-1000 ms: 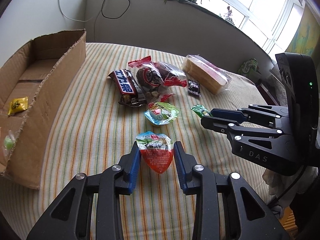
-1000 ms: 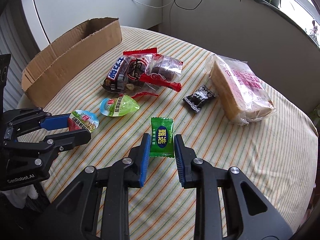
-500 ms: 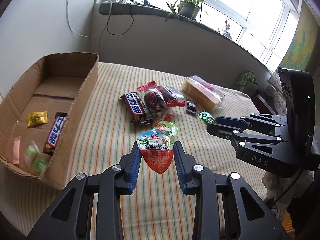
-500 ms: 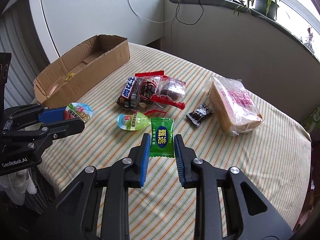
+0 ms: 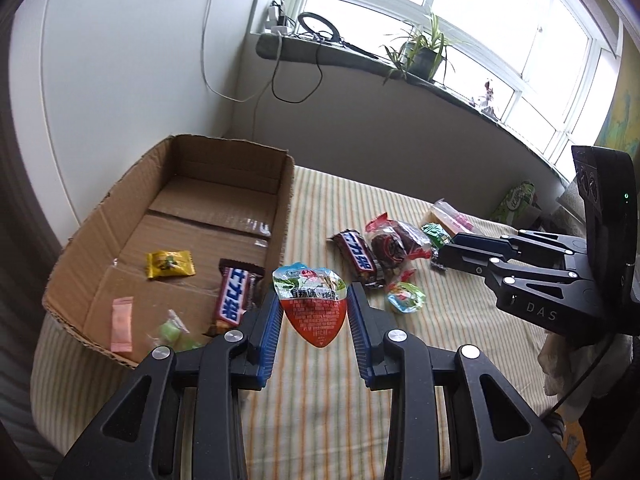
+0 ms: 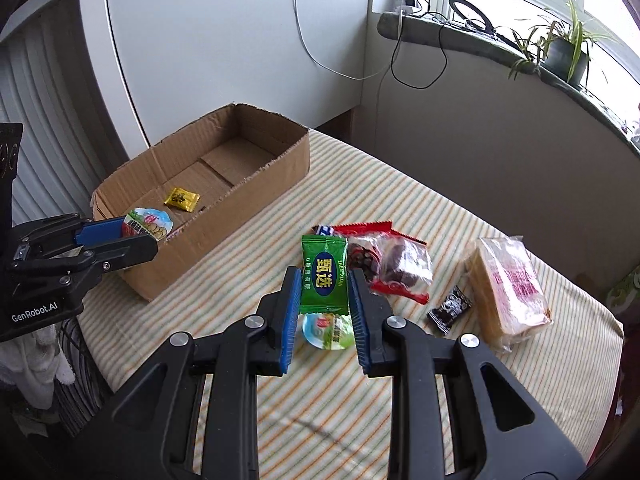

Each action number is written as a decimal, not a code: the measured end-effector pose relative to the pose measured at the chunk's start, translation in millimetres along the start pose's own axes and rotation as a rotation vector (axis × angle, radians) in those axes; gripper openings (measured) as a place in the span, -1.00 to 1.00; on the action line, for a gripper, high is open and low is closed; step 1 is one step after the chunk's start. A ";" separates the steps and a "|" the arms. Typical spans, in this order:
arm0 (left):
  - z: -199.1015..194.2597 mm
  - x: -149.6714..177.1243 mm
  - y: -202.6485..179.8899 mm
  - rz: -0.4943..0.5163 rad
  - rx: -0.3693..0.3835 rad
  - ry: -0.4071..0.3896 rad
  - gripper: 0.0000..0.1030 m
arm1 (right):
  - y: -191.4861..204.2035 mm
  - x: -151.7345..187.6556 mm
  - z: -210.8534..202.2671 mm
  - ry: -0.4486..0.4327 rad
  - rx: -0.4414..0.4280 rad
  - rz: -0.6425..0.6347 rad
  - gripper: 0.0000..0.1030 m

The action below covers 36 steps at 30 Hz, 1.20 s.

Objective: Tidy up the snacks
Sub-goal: 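Carry the red-bottomed bag and green packet over the box with both tools, then open both tools to drop the bag and green packet into the box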

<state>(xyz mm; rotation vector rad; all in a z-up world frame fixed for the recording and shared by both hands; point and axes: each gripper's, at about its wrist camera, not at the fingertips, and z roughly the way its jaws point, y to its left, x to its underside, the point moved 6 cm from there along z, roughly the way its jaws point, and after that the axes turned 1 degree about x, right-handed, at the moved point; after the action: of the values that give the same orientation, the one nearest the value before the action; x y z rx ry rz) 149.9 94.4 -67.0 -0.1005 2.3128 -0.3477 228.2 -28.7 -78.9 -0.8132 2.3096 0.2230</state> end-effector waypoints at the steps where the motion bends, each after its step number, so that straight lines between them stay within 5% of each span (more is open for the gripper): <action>1: -1.3 -0.2 5.1 -0.005 -0.007 -0.003 -0.40 | 5.3 -4.9 2.9 -0.001 -0.006 -0.007 -0.51; 18: -3.1 -6.0 67.0 -0.071 -0.060 -0.033 -0.40 | 79.7 -66.0 68.5 0.021 -0.074 -0.084 -0.51; 34: -0.4 -6.1 80.6 -0.071 -0.072 -0.034 -0.40 | 107.5 -73.9 93.0 0.036 -0.106 -0.121 -0.51; 36: -0.4 -5.1 77.5 -0.065 -0.070 -0.027 -0.37 | 107.2 -73.9 91.3 0.032 -0.096 -0.121 -0.37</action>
<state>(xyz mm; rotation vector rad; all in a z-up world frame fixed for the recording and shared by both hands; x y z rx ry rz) 155.9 169.8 -84.9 -0.2144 2.2987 -0.2970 255.2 125.6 -106.9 -1.0084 2.2841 0.2703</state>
